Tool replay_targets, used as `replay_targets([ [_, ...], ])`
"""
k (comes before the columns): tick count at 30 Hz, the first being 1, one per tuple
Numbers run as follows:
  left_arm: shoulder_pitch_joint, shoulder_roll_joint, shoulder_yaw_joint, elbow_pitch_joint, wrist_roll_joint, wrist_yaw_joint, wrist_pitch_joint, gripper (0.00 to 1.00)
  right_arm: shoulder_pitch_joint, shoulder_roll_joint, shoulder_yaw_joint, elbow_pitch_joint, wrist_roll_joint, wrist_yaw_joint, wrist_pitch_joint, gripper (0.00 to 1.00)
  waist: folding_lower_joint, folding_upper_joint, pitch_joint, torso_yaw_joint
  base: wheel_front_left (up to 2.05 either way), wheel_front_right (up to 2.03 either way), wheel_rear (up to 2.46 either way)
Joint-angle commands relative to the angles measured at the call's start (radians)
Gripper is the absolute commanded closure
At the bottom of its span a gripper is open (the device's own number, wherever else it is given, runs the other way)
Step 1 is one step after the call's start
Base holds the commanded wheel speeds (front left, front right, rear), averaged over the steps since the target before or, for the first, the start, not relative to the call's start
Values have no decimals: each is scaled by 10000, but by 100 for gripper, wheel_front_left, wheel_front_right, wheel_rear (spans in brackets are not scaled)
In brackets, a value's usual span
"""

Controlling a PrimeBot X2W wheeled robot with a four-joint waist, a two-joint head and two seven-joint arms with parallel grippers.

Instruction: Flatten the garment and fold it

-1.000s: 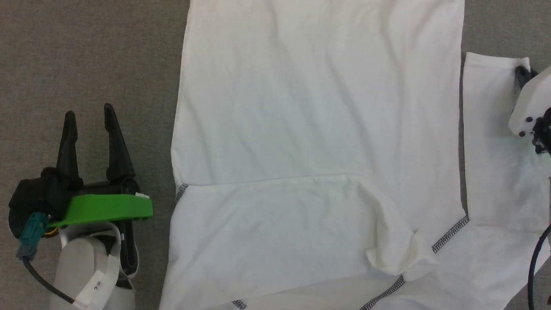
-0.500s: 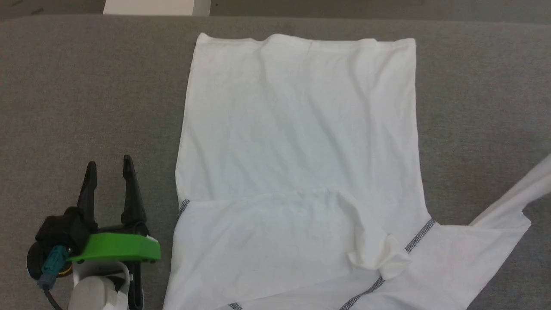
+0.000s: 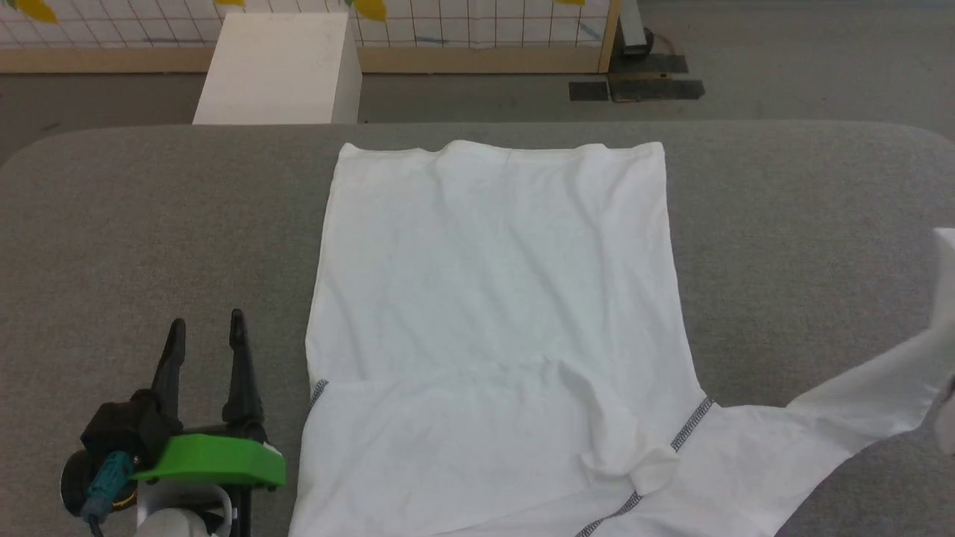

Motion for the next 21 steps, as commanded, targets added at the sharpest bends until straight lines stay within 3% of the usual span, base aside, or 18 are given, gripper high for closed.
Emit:
replay_targets([
  [1, 153, 35, -6, 35, 85, -51, -37, 0, 190, 145, 650, -619, 190, -15, 374, 100, 0, -1, -212, -10, 0, 0, 0],
  [5, 144, 34, -18, 45, 45, -71, -37, 0, 302, 99, 2959, -1578, 388, -15, 1013, 100, 0, -1, -285, 66, 0, 0, 0],
  [8, 109, 29, -59, 59, 38, -81, -38, 0, 80, 100, 4832, -1378, 546, -15, 1056, 100, 0, -1, -263, 137, 0, 0, 0],
  [15, -117, -20, -192, 55, -47, -91, -38, 0, -1331, 612, 8564, 1336, 888, -15, -25, 100, 0, -1, 152, 474, 0, 0, 0],
  [21, -587, -79, -427, 128, -119, -121, -38, 0, -2606, 883, 10342, 4404, 1082, -15, -797, 100, 0, -1, 732, 992, 0, 0, 0],
])
